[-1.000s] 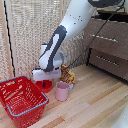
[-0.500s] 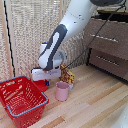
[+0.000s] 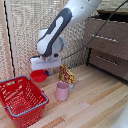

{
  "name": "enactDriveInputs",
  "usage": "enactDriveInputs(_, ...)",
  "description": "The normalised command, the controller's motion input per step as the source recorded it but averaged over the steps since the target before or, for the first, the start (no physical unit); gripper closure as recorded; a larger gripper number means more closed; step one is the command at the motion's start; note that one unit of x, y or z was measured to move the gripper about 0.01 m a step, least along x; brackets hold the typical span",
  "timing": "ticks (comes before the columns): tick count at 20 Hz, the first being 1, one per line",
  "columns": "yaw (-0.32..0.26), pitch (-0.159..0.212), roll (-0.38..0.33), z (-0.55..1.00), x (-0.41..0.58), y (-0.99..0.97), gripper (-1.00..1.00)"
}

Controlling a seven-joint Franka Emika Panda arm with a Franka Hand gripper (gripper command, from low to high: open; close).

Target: Transport the gripper mindfully toward the orange-red bowl and clasp it to elevate with ease. Ensure your robot's arm aligns efficiently with the top drawer's opening. Carefully slide the orange-red bowl into the designated spot with precision. After confirmation, withdraw the gripper gently. Close the drawer smoothly by transitioning the gripper to its handle.

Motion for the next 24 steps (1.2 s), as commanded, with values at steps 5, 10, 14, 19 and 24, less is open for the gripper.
enactDriveInputs(5, 0.000, 0.022, -0.039, 0.82, 0.018, 0.00, 1.00)
enactDriveInputs(10, 0.000, 0.000, -0.035, 0.69, 0.037, 0.00, 1.00)
enactDriveInputs(14, -0.010, -0.001, -0.002, 0.69, 0.000, -0.03, 1.00)
enactDriveInputs(19, -0.048, -0.002, 0.000, 0.89, -0.023, -0.17, 1.00)
enactDriveInputs(24, -0.052, 0.000, 0.000, 1.00, 0.000, -0.23, 1.00)
